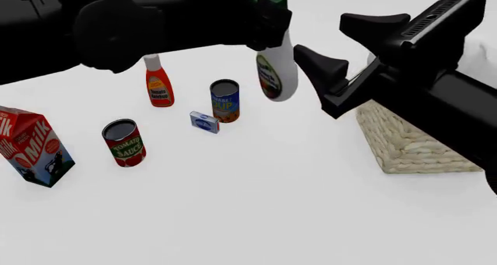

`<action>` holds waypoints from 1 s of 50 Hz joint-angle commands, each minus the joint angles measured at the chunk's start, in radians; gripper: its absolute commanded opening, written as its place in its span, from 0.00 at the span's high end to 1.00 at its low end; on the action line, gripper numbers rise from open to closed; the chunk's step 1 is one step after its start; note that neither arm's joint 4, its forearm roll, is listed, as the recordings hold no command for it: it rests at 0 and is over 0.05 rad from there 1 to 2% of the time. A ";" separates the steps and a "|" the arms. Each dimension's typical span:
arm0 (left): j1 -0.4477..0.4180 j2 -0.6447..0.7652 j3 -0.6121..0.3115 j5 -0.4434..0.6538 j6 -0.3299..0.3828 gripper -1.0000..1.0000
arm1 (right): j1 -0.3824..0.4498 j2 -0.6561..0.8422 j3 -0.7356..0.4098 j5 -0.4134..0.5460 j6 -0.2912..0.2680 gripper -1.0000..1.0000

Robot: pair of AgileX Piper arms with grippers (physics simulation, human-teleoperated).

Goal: Pick the salad dressing and place it in the basket.

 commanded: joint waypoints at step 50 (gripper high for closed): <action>-0.050 -0.070 0.004 0.019 -0.003 1.00 | 0.008 0.225 -0.075 -0.109 0.034 0.00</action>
